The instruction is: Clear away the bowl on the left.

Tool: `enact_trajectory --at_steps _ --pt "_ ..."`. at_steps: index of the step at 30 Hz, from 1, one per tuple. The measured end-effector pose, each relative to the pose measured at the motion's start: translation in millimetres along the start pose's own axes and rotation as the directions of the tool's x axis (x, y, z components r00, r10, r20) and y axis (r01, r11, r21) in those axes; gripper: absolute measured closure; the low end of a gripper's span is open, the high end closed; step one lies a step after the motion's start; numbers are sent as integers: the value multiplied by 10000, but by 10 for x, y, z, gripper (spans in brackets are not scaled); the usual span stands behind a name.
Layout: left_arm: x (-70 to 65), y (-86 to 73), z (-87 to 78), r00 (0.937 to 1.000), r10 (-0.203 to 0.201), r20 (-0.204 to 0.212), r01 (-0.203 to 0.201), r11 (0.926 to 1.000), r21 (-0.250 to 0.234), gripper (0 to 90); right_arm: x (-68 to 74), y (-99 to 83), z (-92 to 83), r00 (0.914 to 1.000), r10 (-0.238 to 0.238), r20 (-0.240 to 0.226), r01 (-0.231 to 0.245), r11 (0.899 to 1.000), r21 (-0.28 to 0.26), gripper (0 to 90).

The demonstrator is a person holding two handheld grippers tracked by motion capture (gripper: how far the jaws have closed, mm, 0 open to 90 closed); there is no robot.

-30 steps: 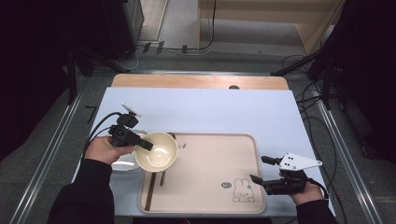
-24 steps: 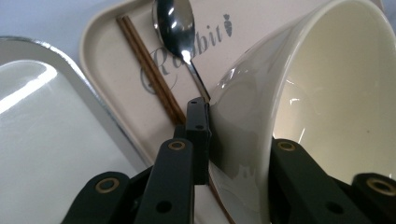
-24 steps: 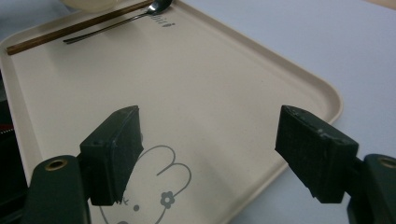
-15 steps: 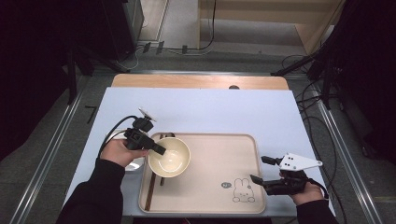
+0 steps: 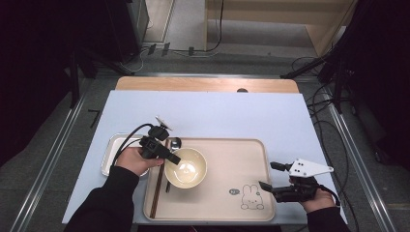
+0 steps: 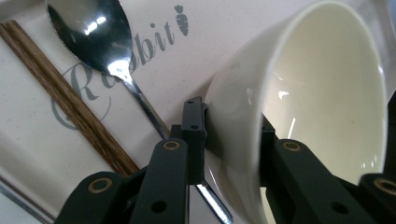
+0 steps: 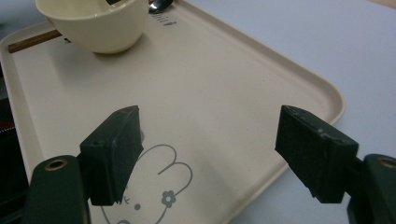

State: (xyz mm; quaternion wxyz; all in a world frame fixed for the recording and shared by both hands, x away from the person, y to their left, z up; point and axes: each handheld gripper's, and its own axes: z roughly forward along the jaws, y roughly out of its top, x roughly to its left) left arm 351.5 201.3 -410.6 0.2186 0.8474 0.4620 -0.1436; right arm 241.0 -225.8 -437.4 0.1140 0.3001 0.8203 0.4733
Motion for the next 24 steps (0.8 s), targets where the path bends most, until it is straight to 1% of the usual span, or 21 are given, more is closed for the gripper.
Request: enact_trajectory --at_steps 1,2,3,4,7,10,12,13,14,16,17,18,20,22,24 --pt "-6 1 10 9999 48 -98 -48 10000 -8 745 -1 -1 1 10000 -1 6 1 10000 -4 229" --pt "-9 6 27 9999 37 -120 -36 9999 113 746 -1 -1 1 10000 5 3 -5 10000 6 229" --pt "-6 7 33 10000 -17 -24 18 9999 118 749 0 -1 2 10000 -3 10 3 10000 9 229" --pt "-11 7 44 10000 35 17 -35 9999 129 750 1 0 2 10000 2 7 -2 10000 4 229" --pt "-22 11 48 10000 57 52 -58 9999 114 748 1 0 3 10000 23 -20 -23 10000 11 229" --pt "-14 10 46 10000 -9 70 8 9999 149 744 1 0 4 10000 31 -10 -31 10000 28 229" --pt "-12 4 40 10000 16 -13 -16 9998 183 746 2 0 3 10000 21 -15 -20 10000 24 229" --pt "-12 1 26 9999 -6 -130 7 10000 89 744 2 0 3 10000 6 -23 -6 10000 7 229" --pt "-5 -3 3 10000 -46 -47 45 10000 -61 729 2 0 2 10000 -2 -2 2 10000 6 229" --pt "9 -10 -44 9997 -79 224 83 9998 -173 698 1 0 1 10000 13 -4 -13 10000 2 229" --pt "7 -14 -56 9997 -82 220 87 9997 -230 681 1 -1 2 10000 28 -4 -28 10000 17 229" --pt "8 -19 -75 9999 -9 127 12 9997 -227 661 1 -1 3 10000 28 -1 -28 10000 21 229" --pt "6 -27 -99 10000 -33 -12 33 9996 -293 609 1 0 3 10000 30 -17 -30 10000 24 229" --pt "10 -36 -131 9998 60 -165 -65 9995 -323 554 2 1 1 10000 0 -11 0 10000 16 229" --pt "15 -53 -191 9996 172 -242 -184 9985 -509 509 1 1 0 10000 -5 -15 5 10000 -6 229"
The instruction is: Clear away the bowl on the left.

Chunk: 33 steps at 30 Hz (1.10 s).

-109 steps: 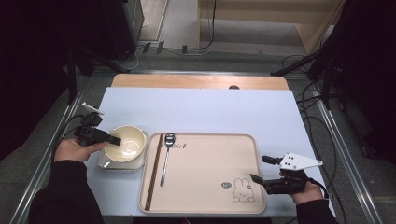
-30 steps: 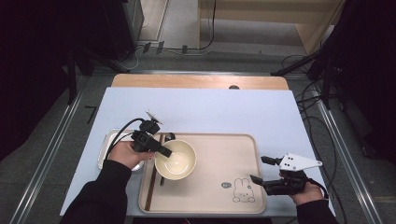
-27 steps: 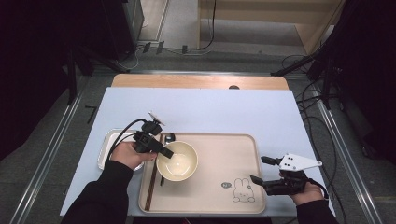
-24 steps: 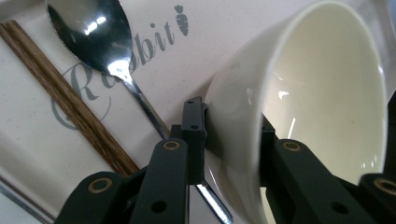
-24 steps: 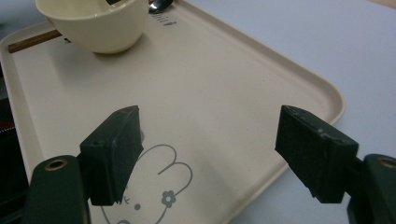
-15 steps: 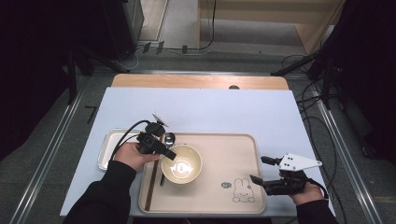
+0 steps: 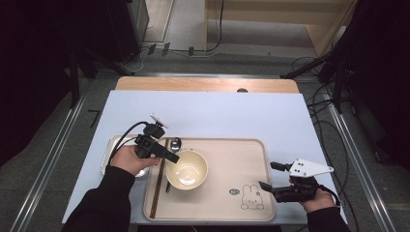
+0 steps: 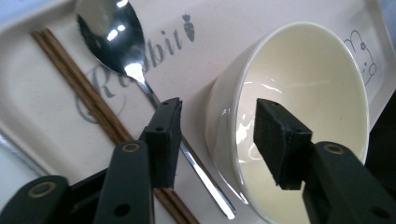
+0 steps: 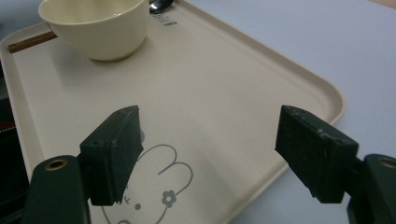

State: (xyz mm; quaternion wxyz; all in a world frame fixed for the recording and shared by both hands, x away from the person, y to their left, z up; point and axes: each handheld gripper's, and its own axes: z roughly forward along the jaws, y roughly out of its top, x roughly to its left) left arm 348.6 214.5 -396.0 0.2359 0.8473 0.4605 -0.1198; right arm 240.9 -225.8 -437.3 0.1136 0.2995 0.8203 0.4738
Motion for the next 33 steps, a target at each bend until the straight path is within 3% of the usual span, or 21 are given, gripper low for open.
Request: enact_trajectory --at_steps 4,14,33 --pt "20 -27 -100 10000 -29 41 30 9997 -253 431 -1 -2 0 10000 34 3 -34 10000 25 229" --pt "76 -116 -291 9999 -147 -12 146 9981 -601 372 -1 4 1 9999 105 -10 -105 9999 22 229" --pt "266 -302 -552 9986 -499 -173 475 9918 -1187 343 -11 13 26 9999 130 -68 -130 9999 71 228"
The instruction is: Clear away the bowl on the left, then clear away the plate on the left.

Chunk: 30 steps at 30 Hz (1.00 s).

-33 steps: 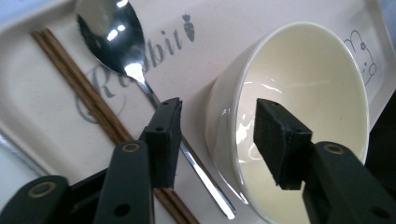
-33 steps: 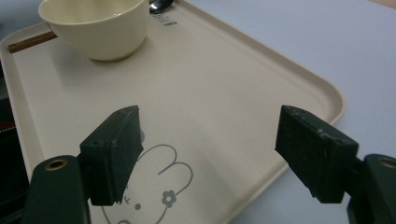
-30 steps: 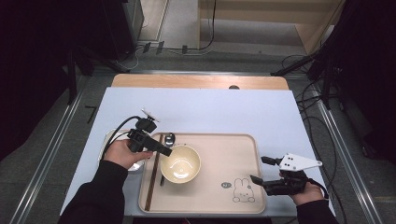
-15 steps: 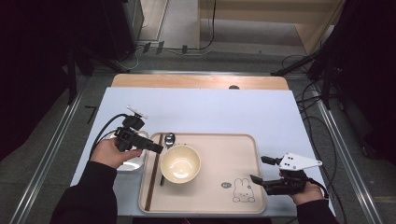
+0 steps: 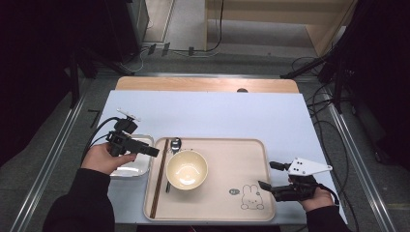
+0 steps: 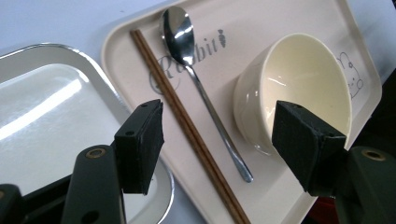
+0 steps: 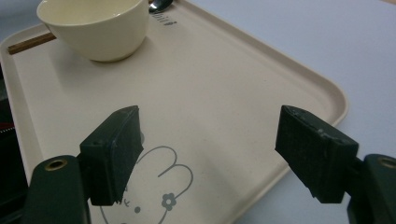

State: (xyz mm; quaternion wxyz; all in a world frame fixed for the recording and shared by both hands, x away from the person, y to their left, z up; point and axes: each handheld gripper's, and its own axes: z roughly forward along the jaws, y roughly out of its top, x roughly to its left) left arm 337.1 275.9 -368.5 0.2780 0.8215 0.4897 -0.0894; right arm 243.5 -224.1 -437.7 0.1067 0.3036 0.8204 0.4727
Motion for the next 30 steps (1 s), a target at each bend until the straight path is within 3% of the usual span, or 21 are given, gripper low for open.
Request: enact_trajectory --at_steps 7,16,30 --pt "89 -91 -99 9994 -109 -339 103 9998 -171 340 -7 14 26 10000 3 -38 -3 10000 -7 228" --pt "210 -205 -198 9981 -388 -476 368 9984 -418 340 -11 45 75 9999 -100 -139 100 9999 -6 229" --pt "412 -381 -389 9924 -985 -735 911 9910 -977 340 -10 77 115 9994 -187 -288 186 9998 -19 228"
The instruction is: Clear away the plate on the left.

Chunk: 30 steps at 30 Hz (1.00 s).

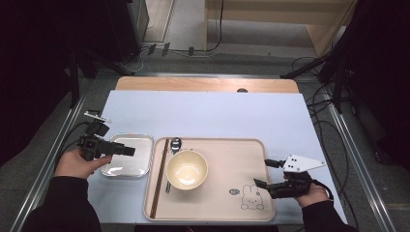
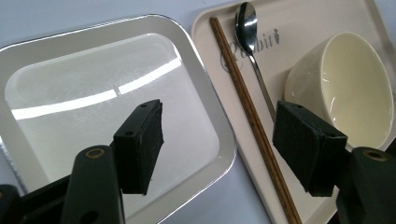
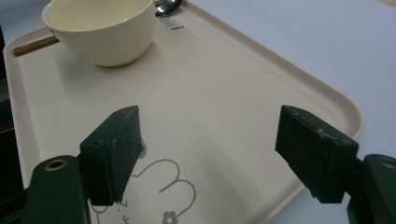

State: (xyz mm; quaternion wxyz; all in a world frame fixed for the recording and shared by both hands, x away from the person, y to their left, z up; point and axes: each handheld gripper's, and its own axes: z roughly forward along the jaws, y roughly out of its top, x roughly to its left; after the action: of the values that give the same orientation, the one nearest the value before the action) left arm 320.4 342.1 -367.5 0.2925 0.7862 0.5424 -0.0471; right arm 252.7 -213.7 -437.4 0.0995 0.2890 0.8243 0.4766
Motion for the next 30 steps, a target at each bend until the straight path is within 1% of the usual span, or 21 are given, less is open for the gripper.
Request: enact_trajectory --at_steps 4,7,8,16,17,18,19,20,24,27,30 --pt "66 -26 -32 9998 -187 -115 185 9998 -122 340 1 0 0 10000 7 -9 -7 10000 10 228" --pt "118 -48 -53 9993 -250 -281 248 9997 -53 340 3 -1 -2 10000 9 -1 -9 10000 -4 229" --pt "130 -54 -57 9990 -324 -305 321 9994 -102 340 4 -2 -3 10000 3 -2 -3 10000 5 229" --pt "238 -86 -106 9976 -595 -346 586 9980 -250 340 3 -13 -20 10000 29 34 -29 10000 -6 229" --pt "258 -91 -115 9976 -579 -377 571 9982 -206 340 2 -13 -21 10000 3 37 -3 10000 -14 229" --pt "265 -95 -115 9972 -645 -371 636 9976 -269 341 4 -14 -22 10000 24 45 -24 10000 -2 228" --pt "285 -101 -123 9974 -607 -395 599 9980 -212 341 5 -14 -23 10000 23 47 -23 10000 4 228" --pt "292 -105 -122 9967 -699 -400 689 9972 -274 341 6 -15 -23 10000 22 50 -22 10000 1 228" --pt "370 -130 -141 9951 -785 -593 769 9966 -285 341 7 -17 -27 10000 19 75 -18 10000 -4 229" --pt "442 -152 -142 9928 -910 -780 890 9956 -289 345 7 -18 -28 10000 28 87 -28 10000 -10 228" --pt "514 -164 -143 9901 -1118 -843 1099 9936 -273 353 9 -21 -28 10000 25 88 -25 10000 -7 229"
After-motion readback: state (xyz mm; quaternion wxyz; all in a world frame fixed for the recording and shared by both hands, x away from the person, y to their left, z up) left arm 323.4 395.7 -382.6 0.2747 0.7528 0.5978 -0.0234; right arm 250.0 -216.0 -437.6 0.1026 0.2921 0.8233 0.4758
